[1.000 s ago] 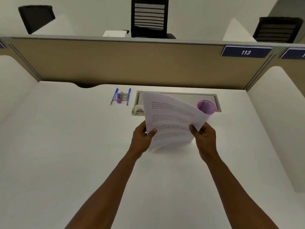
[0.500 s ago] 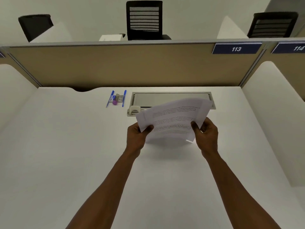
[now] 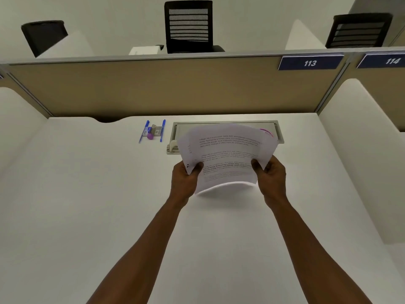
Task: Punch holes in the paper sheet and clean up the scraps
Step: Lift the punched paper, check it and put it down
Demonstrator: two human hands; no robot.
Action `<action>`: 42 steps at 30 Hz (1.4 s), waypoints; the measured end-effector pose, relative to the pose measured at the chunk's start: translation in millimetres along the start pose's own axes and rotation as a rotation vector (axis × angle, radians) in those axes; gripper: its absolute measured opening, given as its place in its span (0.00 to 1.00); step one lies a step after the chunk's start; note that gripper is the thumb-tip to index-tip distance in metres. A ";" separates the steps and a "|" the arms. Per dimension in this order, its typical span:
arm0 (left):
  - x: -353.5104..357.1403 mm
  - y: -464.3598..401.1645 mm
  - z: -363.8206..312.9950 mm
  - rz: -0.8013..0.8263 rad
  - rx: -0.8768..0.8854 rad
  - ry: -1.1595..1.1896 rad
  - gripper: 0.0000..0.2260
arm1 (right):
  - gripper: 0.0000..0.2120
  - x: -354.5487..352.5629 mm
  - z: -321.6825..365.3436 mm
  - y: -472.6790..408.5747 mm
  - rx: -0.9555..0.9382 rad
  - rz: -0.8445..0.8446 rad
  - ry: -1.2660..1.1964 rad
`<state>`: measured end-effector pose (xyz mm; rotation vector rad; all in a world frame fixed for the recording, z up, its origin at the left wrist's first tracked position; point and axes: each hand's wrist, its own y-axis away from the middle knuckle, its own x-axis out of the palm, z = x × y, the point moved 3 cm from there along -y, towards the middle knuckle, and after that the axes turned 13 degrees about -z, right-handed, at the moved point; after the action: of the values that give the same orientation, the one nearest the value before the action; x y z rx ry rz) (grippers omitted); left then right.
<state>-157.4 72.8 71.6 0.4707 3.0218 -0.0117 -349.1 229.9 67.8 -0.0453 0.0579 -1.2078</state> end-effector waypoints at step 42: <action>5.9 2.8 -22.8 -0.115 0.089 0.027 0.09 | 0.09 15.6 12.1 -5.1 0.054 0.123 -0.082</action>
<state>-164.0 77.7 93.8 0.3050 3.0809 -0.1492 -347.5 213.5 79.9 -0.0430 -0.0434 -1.0827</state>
